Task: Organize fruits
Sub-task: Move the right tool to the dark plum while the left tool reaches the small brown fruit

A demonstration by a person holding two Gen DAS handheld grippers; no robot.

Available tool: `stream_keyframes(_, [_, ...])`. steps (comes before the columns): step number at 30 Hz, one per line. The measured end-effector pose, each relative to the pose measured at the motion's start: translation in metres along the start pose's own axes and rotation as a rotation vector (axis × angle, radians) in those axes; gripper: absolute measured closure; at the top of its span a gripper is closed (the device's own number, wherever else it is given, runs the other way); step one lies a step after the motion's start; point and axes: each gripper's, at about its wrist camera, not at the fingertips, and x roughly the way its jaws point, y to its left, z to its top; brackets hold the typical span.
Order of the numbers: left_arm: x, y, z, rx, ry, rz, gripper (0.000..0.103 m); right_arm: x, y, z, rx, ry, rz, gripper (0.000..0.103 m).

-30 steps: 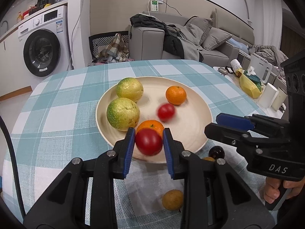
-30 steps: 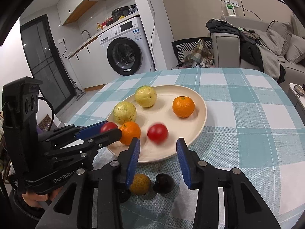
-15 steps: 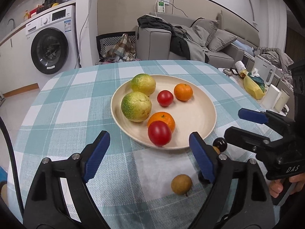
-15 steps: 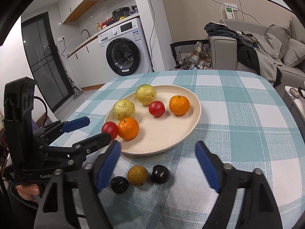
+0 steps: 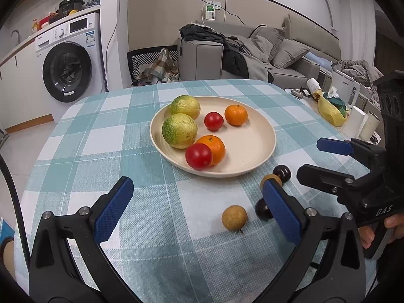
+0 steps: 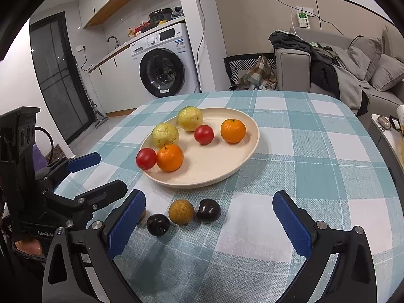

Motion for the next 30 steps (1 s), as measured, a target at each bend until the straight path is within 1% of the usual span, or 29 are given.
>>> stream_keyframes(4, [-0.004, 0.0, -0.003, -0.004, 0.003, 0.008, 0.001, 0.0, 0.002, -0.003, -0.03, 0.016, -0.018, 0.0])
stream_keyframes(9, [-0.008, 0.003, -0.01, -0.032, 0.012, -0.009, 0.001, 0.001, 0.001, -0.006, -0.023, 0.045, -0.006, 0.0])
stream_keyframes(14, [-0.006, 0.005, -0.013, -0.041, 0.028, -0.011, 0.001, 0.006, 0.005, -0.009, -0.048, 0.077, -0.023, 0.0])
stream_keyframes(20, [-0.005, 0.006, -0.013, -0.046, 0.034, -0.014, 0.001, 0.012, 0.008, -0.012, -0.067, 0.114, -0.023, 0.0])
stream_keyframes(25, [-0.003, 0.007, -0.012, -0.048, 0.042, -0.017, 0.001, 0.014, 0.006, -0.013, -0.067, 0.129, -0.04, 0.0])
stream_keyframes(27, [-0.002, 0.006, -0.013, -0.036, 0.053, -0.021, 0.001, 0.015, 0.004, -0.013, -0.063, 0.136, -0.061, 0.0])
stream_keyframes(30, [-0.001, 0.002, -0.016, 0.01, 0.072, -0.02, 0.001, 0.016, -0.002, -0.013, -0.053, 0.148, -0.086, 0.0])
